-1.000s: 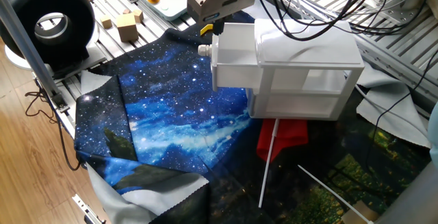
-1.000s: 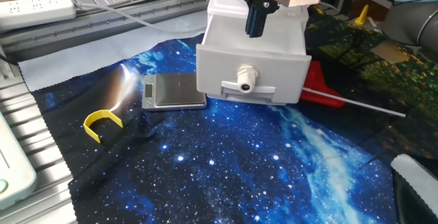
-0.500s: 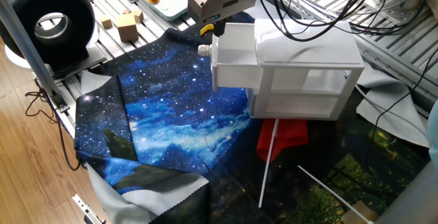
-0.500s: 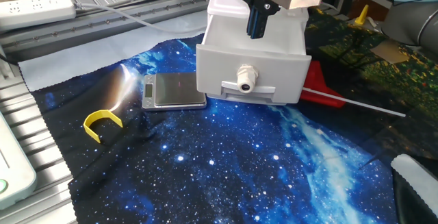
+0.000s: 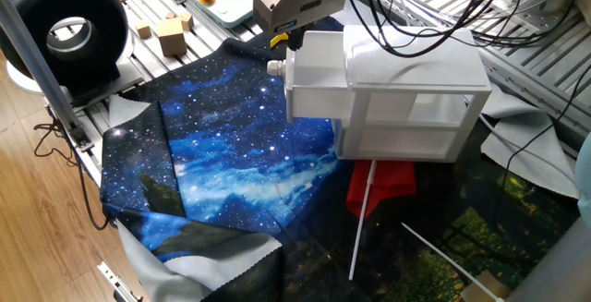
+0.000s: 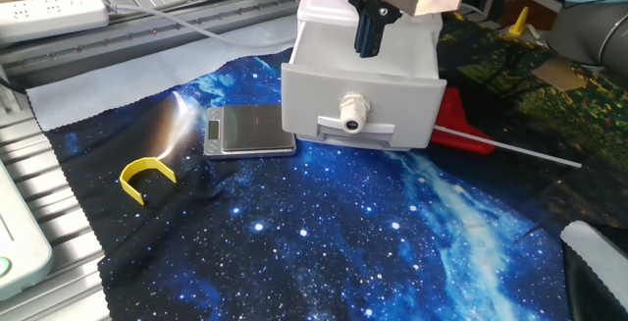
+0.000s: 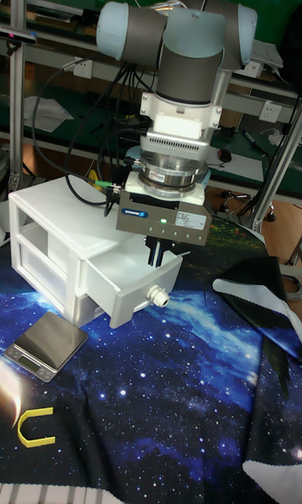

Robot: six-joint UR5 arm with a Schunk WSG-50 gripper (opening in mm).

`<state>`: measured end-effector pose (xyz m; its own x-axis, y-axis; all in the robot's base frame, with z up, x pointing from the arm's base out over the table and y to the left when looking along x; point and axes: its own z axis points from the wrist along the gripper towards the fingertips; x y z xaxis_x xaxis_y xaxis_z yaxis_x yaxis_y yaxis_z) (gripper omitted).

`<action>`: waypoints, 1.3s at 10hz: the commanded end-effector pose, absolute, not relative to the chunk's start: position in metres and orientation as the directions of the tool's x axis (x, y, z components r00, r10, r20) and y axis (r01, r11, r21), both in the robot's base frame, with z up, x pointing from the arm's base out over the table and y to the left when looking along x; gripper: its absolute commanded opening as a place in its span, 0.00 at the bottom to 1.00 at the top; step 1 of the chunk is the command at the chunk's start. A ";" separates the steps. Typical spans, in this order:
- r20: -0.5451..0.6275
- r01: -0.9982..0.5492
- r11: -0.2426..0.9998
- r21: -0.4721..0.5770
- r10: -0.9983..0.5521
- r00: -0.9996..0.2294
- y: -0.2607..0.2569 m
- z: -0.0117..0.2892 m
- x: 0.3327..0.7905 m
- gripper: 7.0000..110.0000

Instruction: Use the gripper to push and close the drawer

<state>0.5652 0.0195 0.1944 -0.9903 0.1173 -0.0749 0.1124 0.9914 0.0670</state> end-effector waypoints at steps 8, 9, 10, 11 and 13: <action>-0.084 0.085 0.995 0.048 0.089 -0.992 0.015 0.195 0.567 0.00; -0.081 0.093 0.995 0.044 0.096 -0.992 0.013 0.195 0.566 0.00; -0.078 0.093 0.995 0.039 0.096 -0.992 0.012 0.195 0.565 0.00; -0.076 0.090 0.995 0.031 0.092 -0.993 0.010 0.195 0.564 0.00; -0.079 0.066 0.997 0.032 0.068 -0.995 0.011 0.195 0.565 0.00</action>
<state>0.5640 0.0103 0.1937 -0.9938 0.0811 -0.0755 0.0793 0.9965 0.0266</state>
